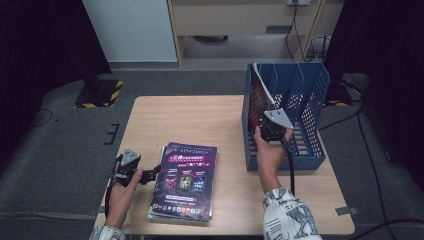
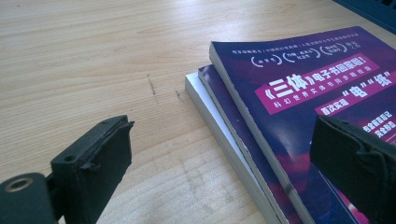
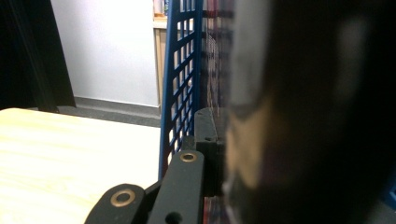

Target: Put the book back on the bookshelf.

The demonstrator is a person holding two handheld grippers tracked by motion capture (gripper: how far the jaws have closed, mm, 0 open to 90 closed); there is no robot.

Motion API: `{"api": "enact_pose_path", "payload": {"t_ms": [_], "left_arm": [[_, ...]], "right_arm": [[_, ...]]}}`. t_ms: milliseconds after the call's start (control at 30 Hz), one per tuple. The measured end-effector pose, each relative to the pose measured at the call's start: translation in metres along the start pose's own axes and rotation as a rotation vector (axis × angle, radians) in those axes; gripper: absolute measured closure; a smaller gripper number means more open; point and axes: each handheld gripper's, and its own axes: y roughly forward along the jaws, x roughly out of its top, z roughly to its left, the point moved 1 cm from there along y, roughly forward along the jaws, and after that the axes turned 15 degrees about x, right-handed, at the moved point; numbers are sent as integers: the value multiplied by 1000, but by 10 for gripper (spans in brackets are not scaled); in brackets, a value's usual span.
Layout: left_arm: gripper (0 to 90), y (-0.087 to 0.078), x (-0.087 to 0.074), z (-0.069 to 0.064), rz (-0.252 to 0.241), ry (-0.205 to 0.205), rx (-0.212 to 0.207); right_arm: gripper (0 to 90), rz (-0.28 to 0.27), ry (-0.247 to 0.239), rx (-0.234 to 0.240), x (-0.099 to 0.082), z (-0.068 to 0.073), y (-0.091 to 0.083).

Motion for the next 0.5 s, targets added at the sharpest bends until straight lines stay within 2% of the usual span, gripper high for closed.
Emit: {"api": "enact_pose_path", "payload": {"t_ms": [167,500], "left_arm": [[51,0,0,0,0,0,0],[51,0,0,0,1,3,-1]], "right_arm": [[869,18,-18,8,-2,6,1],[864,17,-6,24,-6,10,2]]}}
